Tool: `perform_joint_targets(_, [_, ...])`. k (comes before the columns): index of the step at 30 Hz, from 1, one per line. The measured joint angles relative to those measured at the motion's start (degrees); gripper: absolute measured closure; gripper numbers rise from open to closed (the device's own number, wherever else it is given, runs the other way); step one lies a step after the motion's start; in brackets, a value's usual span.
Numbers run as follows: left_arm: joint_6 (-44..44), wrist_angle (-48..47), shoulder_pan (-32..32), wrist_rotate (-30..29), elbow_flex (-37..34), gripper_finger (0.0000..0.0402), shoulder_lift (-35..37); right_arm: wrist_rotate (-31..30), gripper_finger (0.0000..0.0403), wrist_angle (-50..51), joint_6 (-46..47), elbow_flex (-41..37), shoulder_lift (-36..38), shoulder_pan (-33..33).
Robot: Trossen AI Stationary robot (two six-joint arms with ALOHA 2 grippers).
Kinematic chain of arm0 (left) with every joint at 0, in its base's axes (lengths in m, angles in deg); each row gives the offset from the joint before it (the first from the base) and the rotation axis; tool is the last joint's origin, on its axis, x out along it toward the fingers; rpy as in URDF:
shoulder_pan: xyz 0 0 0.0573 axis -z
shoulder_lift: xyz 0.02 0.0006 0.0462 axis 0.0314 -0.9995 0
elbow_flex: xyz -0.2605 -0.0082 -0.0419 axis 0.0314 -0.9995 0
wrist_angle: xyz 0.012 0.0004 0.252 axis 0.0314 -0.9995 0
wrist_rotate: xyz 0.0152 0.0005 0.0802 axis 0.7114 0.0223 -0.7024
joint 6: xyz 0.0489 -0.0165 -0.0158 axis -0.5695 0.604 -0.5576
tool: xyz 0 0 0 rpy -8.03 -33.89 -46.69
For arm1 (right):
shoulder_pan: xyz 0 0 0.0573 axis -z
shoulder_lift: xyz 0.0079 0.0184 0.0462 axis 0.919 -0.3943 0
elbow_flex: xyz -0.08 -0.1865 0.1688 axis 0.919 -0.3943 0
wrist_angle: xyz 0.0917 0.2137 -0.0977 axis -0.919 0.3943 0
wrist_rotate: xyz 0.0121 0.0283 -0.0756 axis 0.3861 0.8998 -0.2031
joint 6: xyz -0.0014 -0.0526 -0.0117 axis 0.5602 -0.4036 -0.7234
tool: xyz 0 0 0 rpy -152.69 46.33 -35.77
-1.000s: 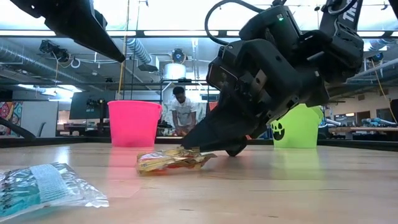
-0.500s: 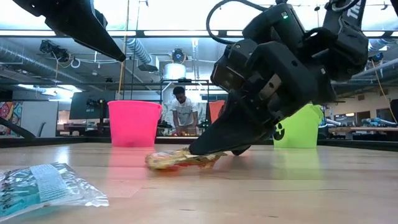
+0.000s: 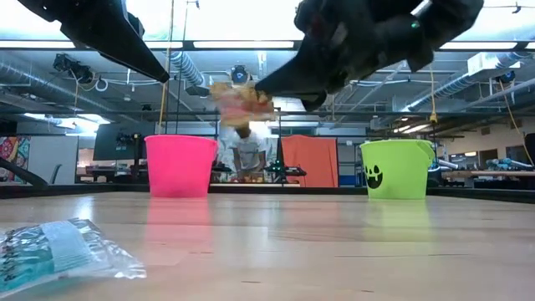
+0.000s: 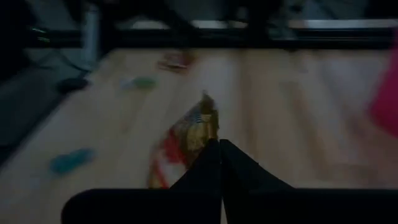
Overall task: Sort candy by brand, put in halloween buckets
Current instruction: Put the gold red candy into the pink bucket
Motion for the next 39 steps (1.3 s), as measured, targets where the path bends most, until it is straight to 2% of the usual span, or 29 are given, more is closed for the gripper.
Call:
perform_joint_targets(3, [0.0, 0.0, 0.0, 0.0, 0.0, 0.0213, 0.0, 0.9, 0.0401, 0.4, -2.4, 0.0, 2.0, 3.5])
perform_joint_targets(10, [-0.8, 0.0, 0.0, 0.0, 0.0, 0.0213, 0.0, 7.6, 0.0401, -2.0, -4.0, 0.4, 3.0, 10.9])
perform_joint_targets(16, [-1.3, 0.2, -0.2, -0.1, 0.0, 0.0213, 0.0, 12.6, 0.0401, -0.5, -6.3, 5.2, 2.8, 15.1])
perform_joint_targets(23, [-1.2, 0.8, -0.2, -0.1, 0.0, 0.0213, 0.0, 16.0, 0.0401, 7.7, -10.8, 13.8, 2.8, 18.8])
perform_joint_targets(28, [-1.3, 2.0, -0.2, -0.7, 0.0, 0.0213, 0.0, 19.0, 0.0401, 9.0, -12.1, 17.9, 2.7, 22.0])
perform_joint_targets(33, [-1.3, 2.3, -0.2, -1.1, 0.0, 0.0213, 0.0, 24.6, 0.0401, 9.7, -10.4, 22.8, -1.5, 26.3])
perform_joint_targets(39, [-1.6, 3.2, -0.2, -1.6, 0.0, 0.0213, 0.0, 29.3, 0.0401, 13.2, -9.7, 33.6, -13.1, 28.5])
